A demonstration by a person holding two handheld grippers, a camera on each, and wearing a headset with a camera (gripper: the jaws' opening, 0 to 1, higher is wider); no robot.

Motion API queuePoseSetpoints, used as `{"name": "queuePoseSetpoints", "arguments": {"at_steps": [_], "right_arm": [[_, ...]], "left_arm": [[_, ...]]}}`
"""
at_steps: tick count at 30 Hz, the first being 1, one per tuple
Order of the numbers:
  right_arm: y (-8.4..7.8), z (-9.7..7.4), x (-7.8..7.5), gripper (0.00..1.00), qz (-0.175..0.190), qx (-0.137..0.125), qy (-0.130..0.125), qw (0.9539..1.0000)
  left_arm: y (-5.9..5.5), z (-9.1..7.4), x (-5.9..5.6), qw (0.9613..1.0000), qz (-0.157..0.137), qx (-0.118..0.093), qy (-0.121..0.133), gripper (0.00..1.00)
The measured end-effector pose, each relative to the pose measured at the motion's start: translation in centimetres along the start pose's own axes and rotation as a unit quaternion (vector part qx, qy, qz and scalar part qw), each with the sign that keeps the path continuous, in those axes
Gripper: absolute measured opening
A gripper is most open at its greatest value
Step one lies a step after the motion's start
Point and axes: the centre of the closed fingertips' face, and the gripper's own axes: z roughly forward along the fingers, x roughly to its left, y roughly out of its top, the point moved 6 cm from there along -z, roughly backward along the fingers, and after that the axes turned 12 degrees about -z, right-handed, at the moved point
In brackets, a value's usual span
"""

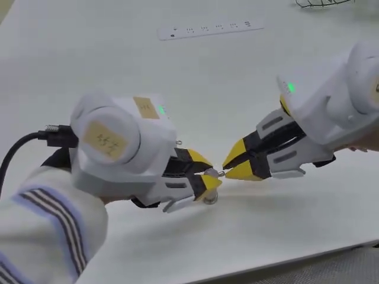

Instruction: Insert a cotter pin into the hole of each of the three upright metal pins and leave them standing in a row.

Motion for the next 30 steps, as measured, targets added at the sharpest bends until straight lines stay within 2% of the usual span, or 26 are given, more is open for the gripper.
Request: {"name": "queuePoseSetpoints", "arguments": {"at_steps": [4, 8, 9, 11, 14, 16, 18, 23, 25, 30], "right_arm": [[-0.4, 0.1, 0.4, 0.01, 0.011, 0.002, 0.0, 0.9999], [-1.1, 0.7, 1.0, 0.06, 0.03, -0.001, 0.002, 0.9995], [-1.1, 0.9, 1.1, 0.08, 0.034, -0.004, 0.003, 0.9994], [-1.0, 1.2, 1.4, 0.09, 0.049, -0.015, 0.005, 0.9987], [-1.1, 1.9, 1.6, 0.1, 0.057, -0.032, 0.006, 0.9978], [-0.9, 2.3, 1.8, 0.11, 0.063, -0.037, 0.009, 0.9973], [-1.0, 2.6, 1.7, 0.14, 0.061, -0.031, 0.008, 0.9977], [-0.6, 3.2, 1.3, 0.14, 0.072, -0.047, 0.004, 0.9963], [-0.5, 3.4, 1.3, 0.15, 0.075, -0.05, 0.005, 0.9959], [-0.5, 4.1, 1.3, 0.16, 0.078, -0.058, 0.009, 0.9953]], "left_arm": [[0.0, 0.0, 0.0, 1.0, 0.001, -0.002, 0.002, 0.1], [-0.1, -0.3, -0.1, 0.9999, 0.0, -0.01, 0.004, 0.1], [-0.1, -0.4, -0.1, 0.9999, -0.002, -0.012, 0.004, 0.13], [-0.3, -0.7, -0.2, 0.9998, -0.004, -0.017, 0.006, 0.24], [-0.6, -1.1, -0.4, 0.9991, -0.029, -0.029, 0.009, 0.42], [-1.1, -1.3, -0.7, 0.9986, -0.044, -0.029, 0.003, 0.51], [-1.6, -1.5, -0.9, 0.9983, -0.049, -0.032, 0.007, 0.55], [-2.7, -1.8, -1.5, 0.9951, -0.085, -0.048, 0.019, 0.58], [-2.8, -2.0, -1.5, 0.9938, -0.09, -0.059, 0.028, 0.63], [-3.4, -2.5, -1.8, 0.9939, -0.087, -0.056, 0.037, 0.8]]}}
